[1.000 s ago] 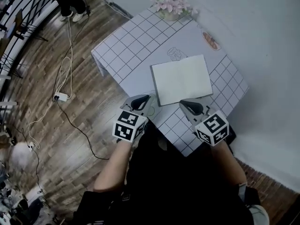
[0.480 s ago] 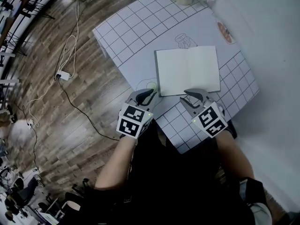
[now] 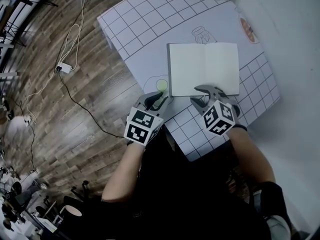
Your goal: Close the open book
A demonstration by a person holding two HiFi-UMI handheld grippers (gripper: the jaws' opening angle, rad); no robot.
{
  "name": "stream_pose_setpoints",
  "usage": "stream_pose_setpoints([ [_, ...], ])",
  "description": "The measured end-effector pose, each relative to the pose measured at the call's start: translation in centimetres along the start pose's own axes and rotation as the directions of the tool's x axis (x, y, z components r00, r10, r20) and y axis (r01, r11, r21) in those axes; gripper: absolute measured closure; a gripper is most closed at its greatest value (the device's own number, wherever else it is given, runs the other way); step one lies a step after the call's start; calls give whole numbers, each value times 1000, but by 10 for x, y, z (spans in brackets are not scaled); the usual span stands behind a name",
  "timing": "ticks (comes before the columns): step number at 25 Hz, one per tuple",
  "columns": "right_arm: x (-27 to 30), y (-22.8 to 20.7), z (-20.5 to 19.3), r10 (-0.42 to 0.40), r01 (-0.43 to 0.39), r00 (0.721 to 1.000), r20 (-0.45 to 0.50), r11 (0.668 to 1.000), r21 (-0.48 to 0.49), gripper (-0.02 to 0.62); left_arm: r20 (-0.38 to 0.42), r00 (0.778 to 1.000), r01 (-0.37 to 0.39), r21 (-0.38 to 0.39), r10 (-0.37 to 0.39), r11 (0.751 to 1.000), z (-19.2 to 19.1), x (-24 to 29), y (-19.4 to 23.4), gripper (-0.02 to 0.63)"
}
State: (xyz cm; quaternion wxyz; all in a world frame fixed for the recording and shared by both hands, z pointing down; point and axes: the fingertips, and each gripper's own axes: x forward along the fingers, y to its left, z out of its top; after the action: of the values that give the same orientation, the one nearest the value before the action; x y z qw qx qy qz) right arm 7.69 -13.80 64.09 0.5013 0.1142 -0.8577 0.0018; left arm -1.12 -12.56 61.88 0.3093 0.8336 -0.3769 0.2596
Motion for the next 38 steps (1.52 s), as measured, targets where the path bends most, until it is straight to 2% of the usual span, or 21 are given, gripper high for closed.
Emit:
stream_pose_setpoints([
  [5, 10, -2, -3, -14, 14, 1000, -23, 1000, -14, 446, -5, 1000, 2, -16, -2, 1000, -11, 4, 3, 539],
  [6, 11, -2, -4, -19, 18, 999, -27, 1000, -22, 466, -4, 1000, 4, -18, -4, 1000, -13, 4, 3, 538],
  [10, 13, 1, -5, 1, -4, 999, -36, 996, -95, 477, -16, 1000, 9, -21, -9, 1000, -21, 2, 3, 538],
  [13, 10, 8, -2, 47, -52, 998, -34, 988, -144, 549, -32, 999, 16, -24, -17, 1000, -21, -2, 1, 538],
  [15, 4, 9, 0, 58, -61, 998, -22, 988, -140, 574, -39, 999, 23, -18, -24, 1000, -20, -4, -2, 538],
  [24, -28, 0, 7, 21, -20, 998, 58, 1000, -13, 591, -33, 998, 47, 34, -46, 998, -5, -9, -16, 538],
  [30, -52, -15, 1, -59, 40, 988, 140, 989, 140, 592, -43, 997, 66, 73, -63, 995, 16, -7, -33, 538],
  [32, -63, -24, -9, -111, 75, 981, 159, 973, 219, 592, -48, 996, 76, 86, -72, 993, 21, -4, -41, 538],
  [35, -80, -41, -33, -191, 119, 967, 169, 924, 364, 592, -63, 994, 91, 103, -85, 990, 26, 1, -53, 539],
  [38, -88, -52, -57, -248, 157, 956, 155, 882, 445, 592, -82, 992, 105, 120, -95, 987, 29, 10, -61, 539],
])
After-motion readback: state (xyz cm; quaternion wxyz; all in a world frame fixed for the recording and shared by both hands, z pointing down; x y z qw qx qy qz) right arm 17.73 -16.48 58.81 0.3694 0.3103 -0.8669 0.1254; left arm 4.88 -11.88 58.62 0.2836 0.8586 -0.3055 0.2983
